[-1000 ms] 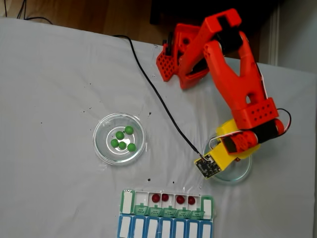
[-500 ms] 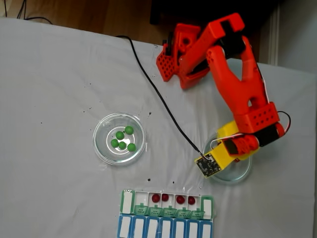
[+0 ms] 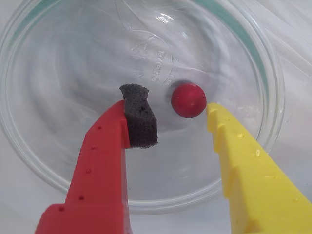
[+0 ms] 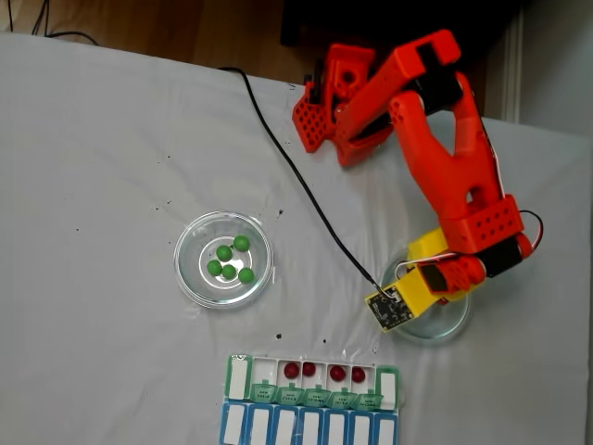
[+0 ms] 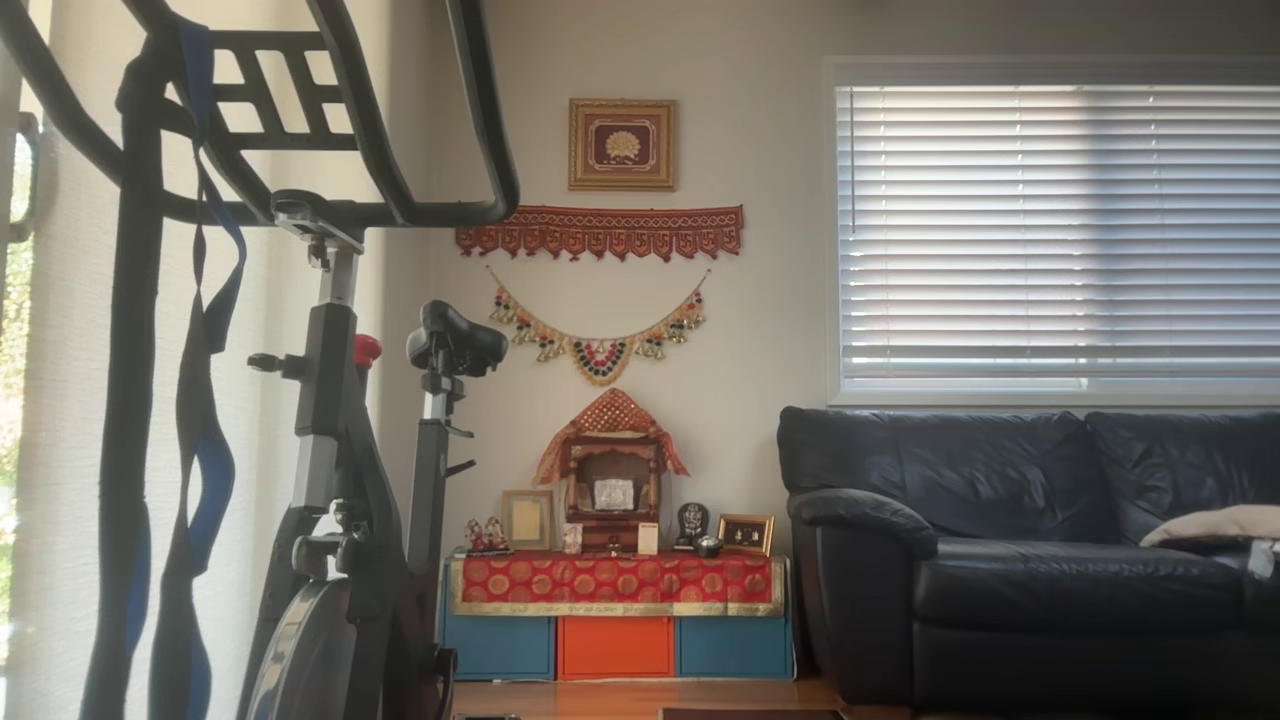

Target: Sort medicines into box.

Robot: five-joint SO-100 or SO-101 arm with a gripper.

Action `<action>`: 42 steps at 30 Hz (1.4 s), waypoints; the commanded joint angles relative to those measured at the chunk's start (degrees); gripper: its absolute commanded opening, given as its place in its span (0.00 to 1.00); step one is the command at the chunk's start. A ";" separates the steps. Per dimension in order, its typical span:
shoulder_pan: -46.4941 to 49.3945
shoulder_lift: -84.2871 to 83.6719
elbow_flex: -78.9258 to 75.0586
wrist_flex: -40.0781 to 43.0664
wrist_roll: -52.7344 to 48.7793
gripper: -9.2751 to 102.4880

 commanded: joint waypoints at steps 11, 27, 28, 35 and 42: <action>-3.16 1.14 -0.35 -0.62 1.58 0.27; -3.08 -1.14 -1.76 1.14 3.16 0.28; -3.25 -1.32 -1.85 1.23 3.25 0.28; -3.96 -2.81 -4.75 2.46 3.96 0.28; -4.22 -4.04 -8.00 4.57 4.66 0.27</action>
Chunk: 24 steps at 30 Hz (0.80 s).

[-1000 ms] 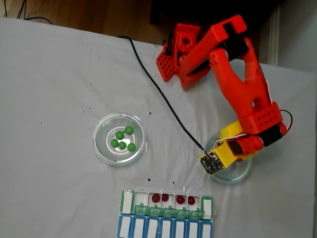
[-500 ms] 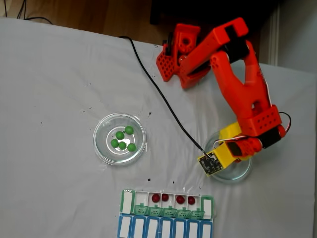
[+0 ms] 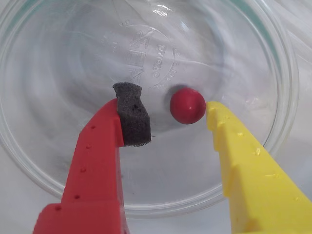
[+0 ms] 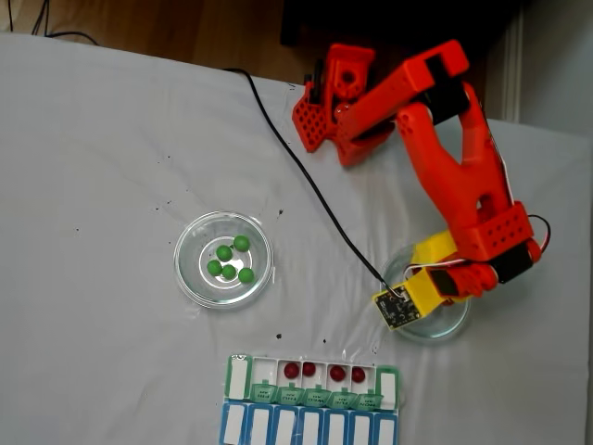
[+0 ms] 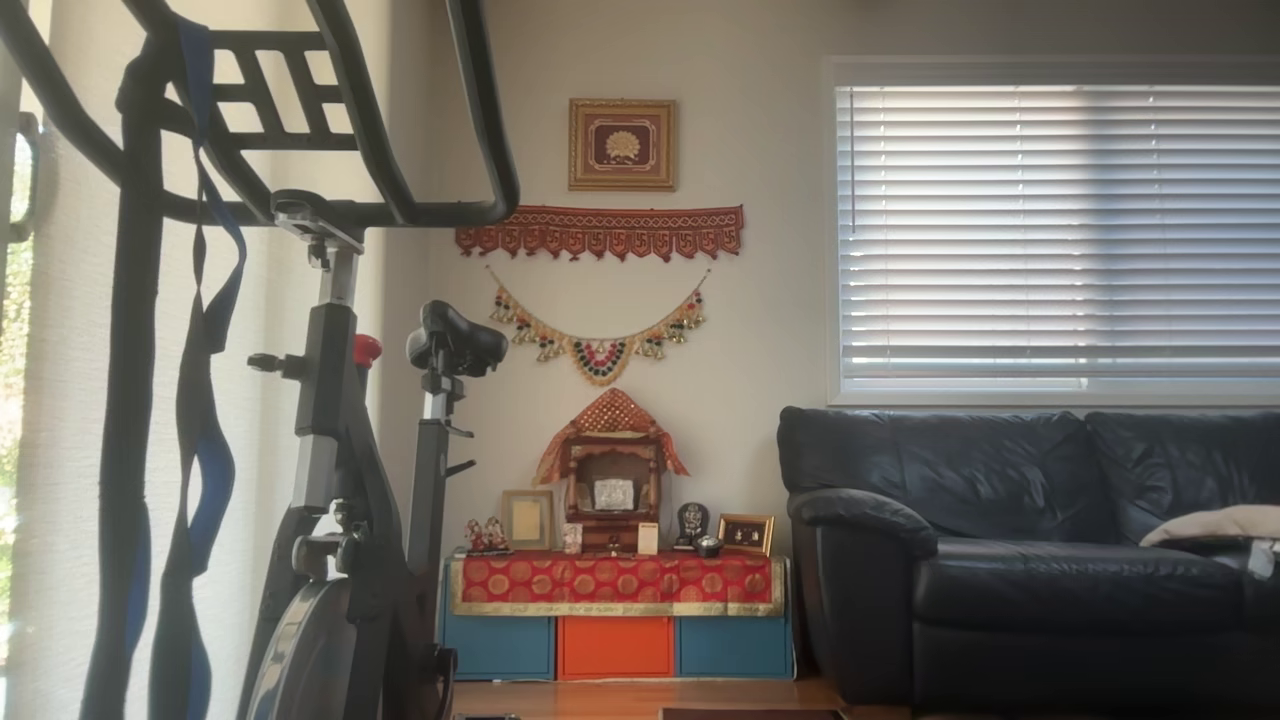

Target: Sort medicines into box.

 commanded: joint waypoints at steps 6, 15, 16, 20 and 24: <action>-1.85 -1.14 -6.33 2.81 1.49 0.27; -1.23 -5.19 -10.28 5.45 3.52 0.28; -1.23 -5.19 -10.11 5.45 3.69 0.28; -1.23 -3.96 -10.02 5.80 3.87 0.28; -1.32 -3.60 -10.28 7.03 3.43 0.27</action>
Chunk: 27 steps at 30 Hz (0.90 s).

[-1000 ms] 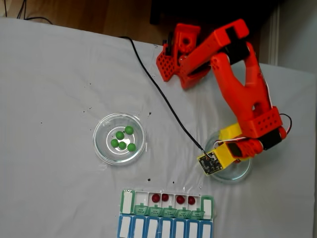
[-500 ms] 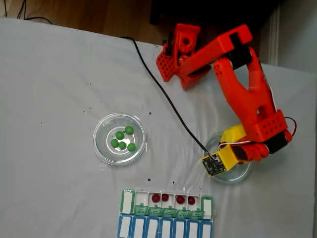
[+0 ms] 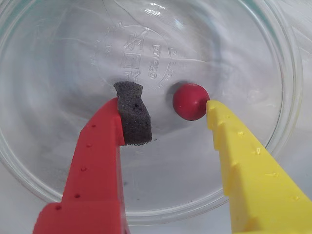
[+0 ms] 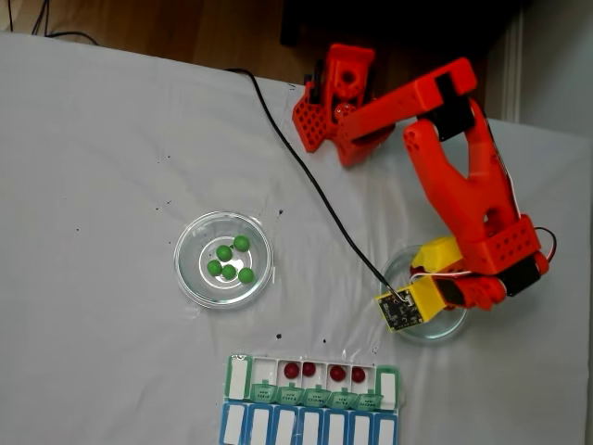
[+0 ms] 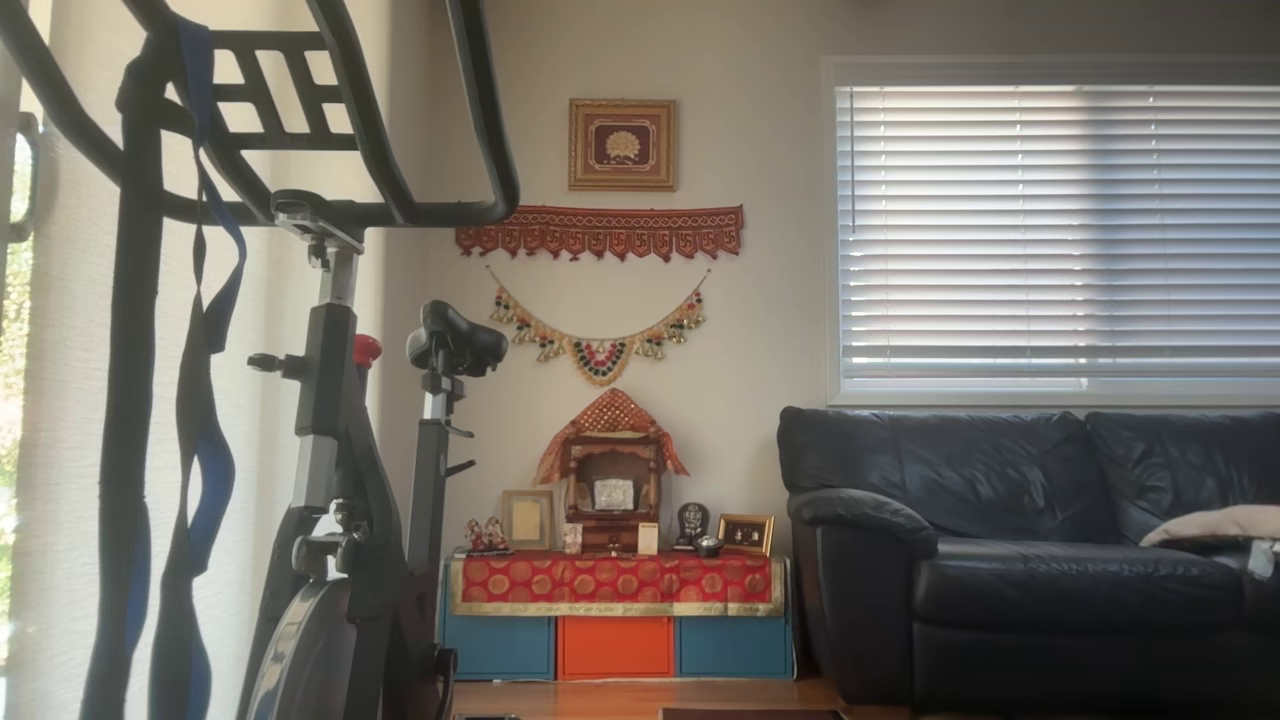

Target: Sort medicines into box.

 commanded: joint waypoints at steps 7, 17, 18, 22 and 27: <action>-1.67 1.67 -2.64 2.64 -0.97 0.26; -3.25 2.90 -0.09 1.32 -0.70 0.26; -3.34 2.81 0.00 1.23 -0.53 0.26; -3.87 1.41 0.88 0.26 -0.18 0.26; -3.87 -2.46 0.26 -1.49 -0.09 0.25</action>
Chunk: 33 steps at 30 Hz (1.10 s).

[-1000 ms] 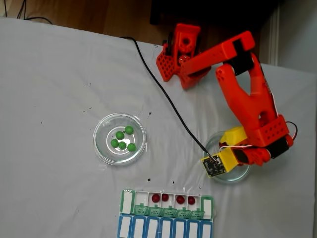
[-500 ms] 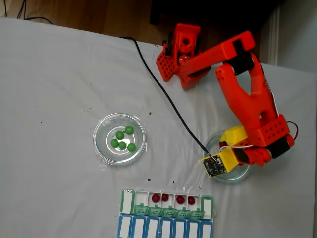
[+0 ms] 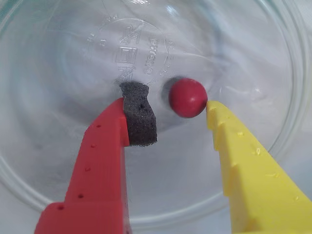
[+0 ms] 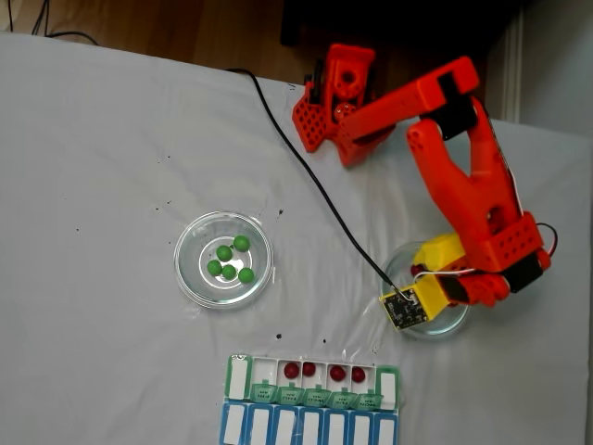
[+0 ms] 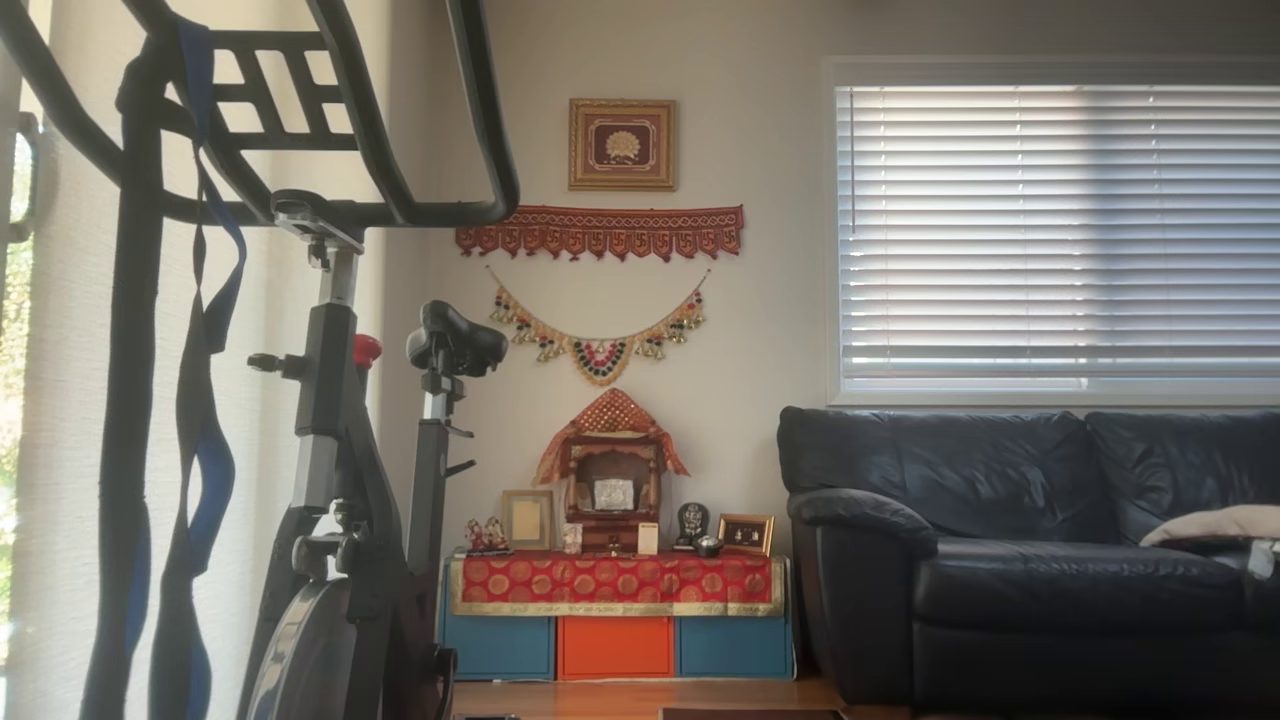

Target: Sort medicines into box.

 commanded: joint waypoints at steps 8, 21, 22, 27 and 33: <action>-1.41 -1.67 -0.88 -0.09 0.35 0.25; -3.08 4.22 -2.20 2.46 1.32 0.24; -3.25 3.87 -2.20 2.46 1.32 0.24; -3.43 2.64 -2.20 2.64 1.41 0.24; -3.52 3.16 -1.76 2.81 1.14 0.24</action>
